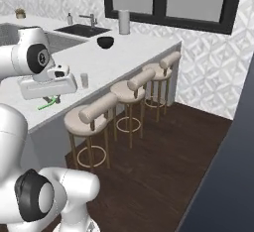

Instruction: Take a straw from the drawer in front and place it inside the glass cup on the dining counter.

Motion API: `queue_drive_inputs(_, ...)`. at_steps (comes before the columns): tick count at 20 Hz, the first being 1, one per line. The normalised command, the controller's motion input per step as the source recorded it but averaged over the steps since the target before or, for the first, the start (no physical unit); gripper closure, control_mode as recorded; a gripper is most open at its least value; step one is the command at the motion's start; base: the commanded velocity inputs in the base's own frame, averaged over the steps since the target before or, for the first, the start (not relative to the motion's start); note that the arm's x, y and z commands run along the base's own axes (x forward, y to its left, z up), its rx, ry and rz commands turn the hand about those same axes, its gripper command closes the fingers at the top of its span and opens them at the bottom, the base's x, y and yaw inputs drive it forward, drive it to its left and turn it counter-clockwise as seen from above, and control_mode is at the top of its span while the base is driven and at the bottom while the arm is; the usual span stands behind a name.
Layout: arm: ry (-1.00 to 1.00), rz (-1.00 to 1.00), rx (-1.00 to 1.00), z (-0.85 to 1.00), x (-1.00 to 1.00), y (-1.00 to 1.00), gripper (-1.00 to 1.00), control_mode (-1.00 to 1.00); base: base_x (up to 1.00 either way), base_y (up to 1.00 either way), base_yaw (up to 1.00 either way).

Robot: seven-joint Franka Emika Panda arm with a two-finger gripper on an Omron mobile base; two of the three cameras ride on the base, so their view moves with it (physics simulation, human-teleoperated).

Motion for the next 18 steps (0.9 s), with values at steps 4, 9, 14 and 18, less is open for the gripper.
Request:
queue_drive_inputs(4, 0.0, 0.0, 0.0, 0.0, 0.0, 0.0, 1.0, 1.0, 0.43, -0.74, 0.57)
queue_drive_inputs(9, 0.0, 0.0, 0.0, 0.0, 0.0, 0.0, 1.0, 1.0, 0.4, -0.73, 0.57)
queue_drive_inputs(14, 0.0, 0.0, 0.0, 0.0, 0.0, 0.0, 1.0, 1.0, 0.42, -0.75, 0.56)
queue_drive_inputs(18, 0.0, 0.0, 0.0, 0.0, 0.0, 0.0, 1.0, 1.0, 0.41, -0.9, 0.51)
